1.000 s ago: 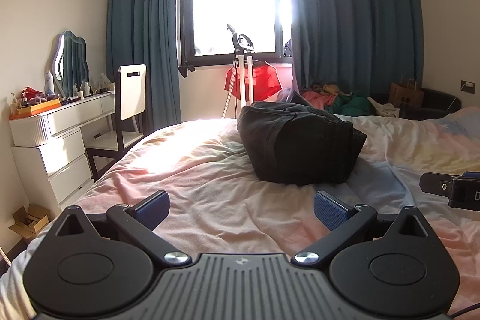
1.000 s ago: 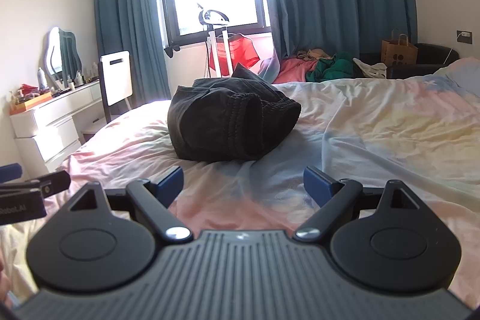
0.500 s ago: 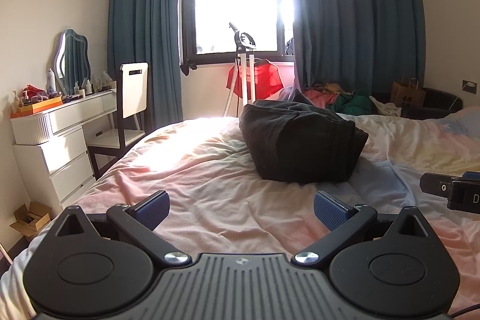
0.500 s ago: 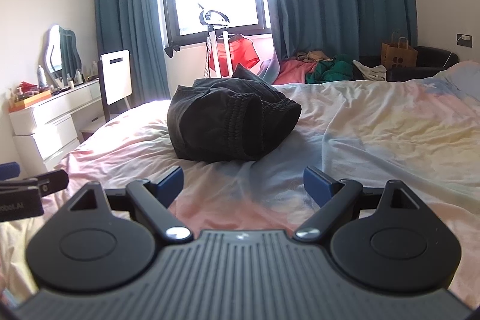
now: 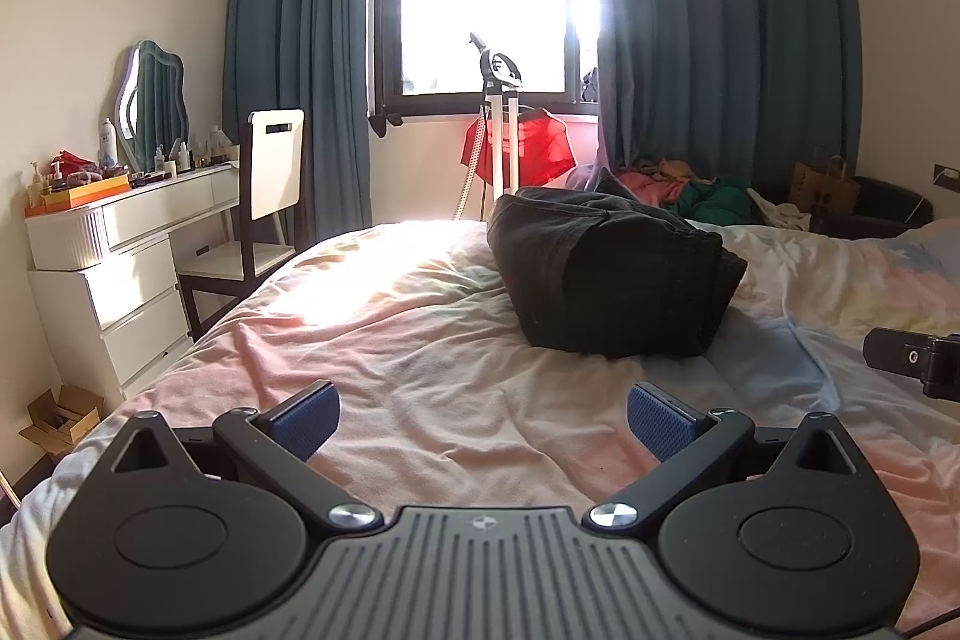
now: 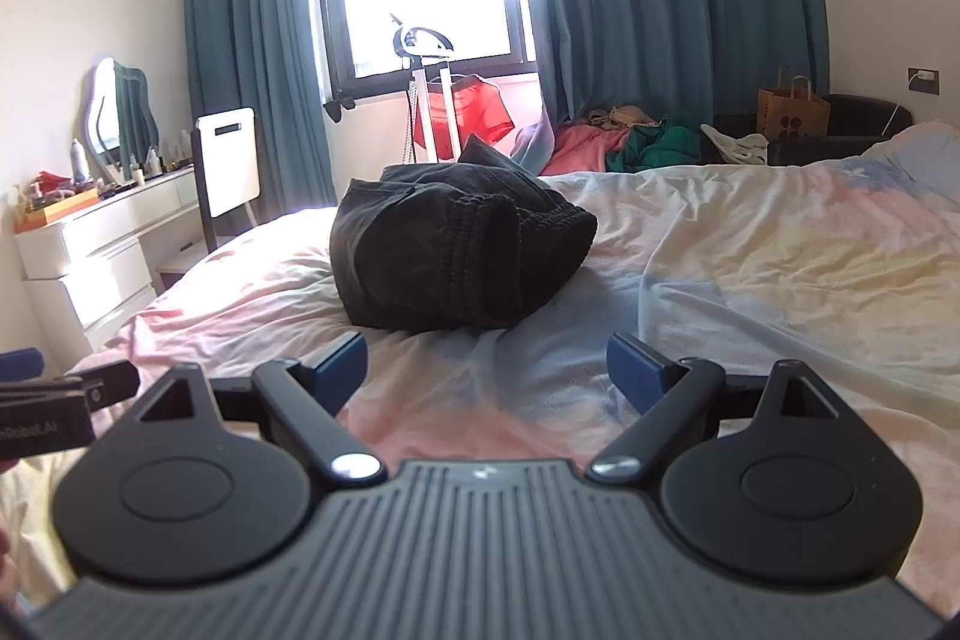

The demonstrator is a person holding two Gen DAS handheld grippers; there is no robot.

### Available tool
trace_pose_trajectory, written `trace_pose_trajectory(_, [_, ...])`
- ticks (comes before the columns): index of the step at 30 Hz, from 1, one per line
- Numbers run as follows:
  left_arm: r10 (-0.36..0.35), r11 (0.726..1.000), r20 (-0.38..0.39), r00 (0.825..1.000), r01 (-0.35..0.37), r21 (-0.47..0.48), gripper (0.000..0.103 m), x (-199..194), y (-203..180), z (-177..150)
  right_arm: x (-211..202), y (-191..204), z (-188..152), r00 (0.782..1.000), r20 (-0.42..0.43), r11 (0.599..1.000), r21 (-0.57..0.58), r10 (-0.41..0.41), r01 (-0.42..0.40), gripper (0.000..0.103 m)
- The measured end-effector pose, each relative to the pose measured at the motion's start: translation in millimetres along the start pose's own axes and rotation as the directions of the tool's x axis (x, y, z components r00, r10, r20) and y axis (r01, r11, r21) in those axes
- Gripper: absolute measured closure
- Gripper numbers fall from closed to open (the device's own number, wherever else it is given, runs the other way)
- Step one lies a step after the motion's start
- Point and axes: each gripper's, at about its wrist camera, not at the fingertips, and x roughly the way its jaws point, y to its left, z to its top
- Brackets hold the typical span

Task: Fold clothes
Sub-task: 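Move both grippers toward the bundled black sweatpants on the bed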

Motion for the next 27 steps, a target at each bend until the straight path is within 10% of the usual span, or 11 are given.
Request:
trace_pose_trajectory(18, [-0.009,1.0,-0.064,0.998,0.007,-0.024,0.0,35.2,-0.4,-10.3,13.8,-36.9,62.5,0.986,0.143,0.994,0.075,-0.09,0.08,0.015])
trace_pose_trajectory(27, [-0.015,0.994,-0.095,0.995,0.025,0.109,0.0,62.9,-31.7,-13.8,17.0,-62.2,37.3,0.988,0.022,0.974,0.175,-0.152,0.146,0.015])
